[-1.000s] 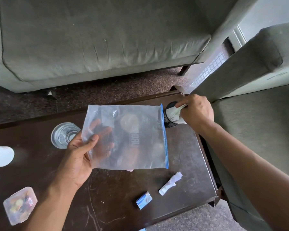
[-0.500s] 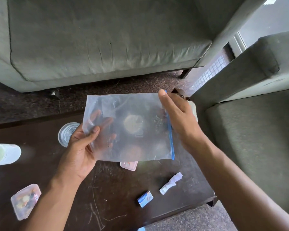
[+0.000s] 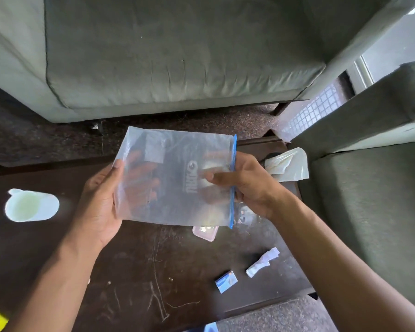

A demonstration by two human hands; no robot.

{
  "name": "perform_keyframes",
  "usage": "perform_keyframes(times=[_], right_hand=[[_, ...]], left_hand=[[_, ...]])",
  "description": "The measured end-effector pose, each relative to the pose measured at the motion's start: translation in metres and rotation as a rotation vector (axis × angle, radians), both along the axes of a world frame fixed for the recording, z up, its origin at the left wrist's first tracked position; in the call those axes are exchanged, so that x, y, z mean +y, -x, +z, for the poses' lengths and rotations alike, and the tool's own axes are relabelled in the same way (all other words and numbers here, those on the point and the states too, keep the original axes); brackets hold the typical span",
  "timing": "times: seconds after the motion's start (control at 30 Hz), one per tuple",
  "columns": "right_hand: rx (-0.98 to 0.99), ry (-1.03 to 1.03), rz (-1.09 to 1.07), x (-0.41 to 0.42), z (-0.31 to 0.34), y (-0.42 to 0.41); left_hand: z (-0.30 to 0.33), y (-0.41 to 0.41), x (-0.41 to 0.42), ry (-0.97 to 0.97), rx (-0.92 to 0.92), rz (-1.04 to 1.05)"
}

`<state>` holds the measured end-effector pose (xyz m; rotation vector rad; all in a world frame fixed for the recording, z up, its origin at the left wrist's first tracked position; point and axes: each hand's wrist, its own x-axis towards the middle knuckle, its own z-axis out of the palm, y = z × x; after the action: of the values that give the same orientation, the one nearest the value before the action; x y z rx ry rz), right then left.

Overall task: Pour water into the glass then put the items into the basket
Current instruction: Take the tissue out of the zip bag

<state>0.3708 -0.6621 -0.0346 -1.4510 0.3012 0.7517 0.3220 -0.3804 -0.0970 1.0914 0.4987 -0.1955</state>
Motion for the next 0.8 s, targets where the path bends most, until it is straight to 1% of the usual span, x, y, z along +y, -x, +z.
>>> perform_keyframes(times=[0.13,0.23,0.33,0.43,0.53,0.57,0.6,0.67,0.8], right_hand=[[-0.046,0.08,0.055,0.035,-0.005,-0.006],[-0.036,0.008,0.086,0.073,-0.007,-0.011],[-0.033,-0.069,0.126,0.117,-0.005,-0.013],[-0.02,-0.144,0.168,0.167,-0.001,-0.012],[0.002,-0.225,0.161,0.227,0.005,-0.007],[0.015,-0.257,0.157,0.25,0.007,-0.004],[0.024,-0.285,0.165,0.273,0.009,0.0],[0.03,-0.314,0.2,0.321,0.012,0.01],[0.037,-0.35,0.25,0.419,0.02,0.031]], left_hand=[[0.009,0.007,0.039,-0.05,0.025,0.07],[0.011,0.019,0.075,-0.08,0.036,0.143],[0.019,0.036,0.12,-0.066,0.04,0.2],[0.032,0.058,0.172,0.008,-0.013,0.255],[0.049,0.087,0.225,0.108,-0.083,0.307],[0.055,0.098,0.243,0.103,-0.108,0.32],[0.061,0.108,0.26,0.065,-0.135,0.332],[0.076,0.127,0.296,-0.091,-0.166,0.401],[0.108,0.157,0.367,-0.397,-0.076,0.729]])
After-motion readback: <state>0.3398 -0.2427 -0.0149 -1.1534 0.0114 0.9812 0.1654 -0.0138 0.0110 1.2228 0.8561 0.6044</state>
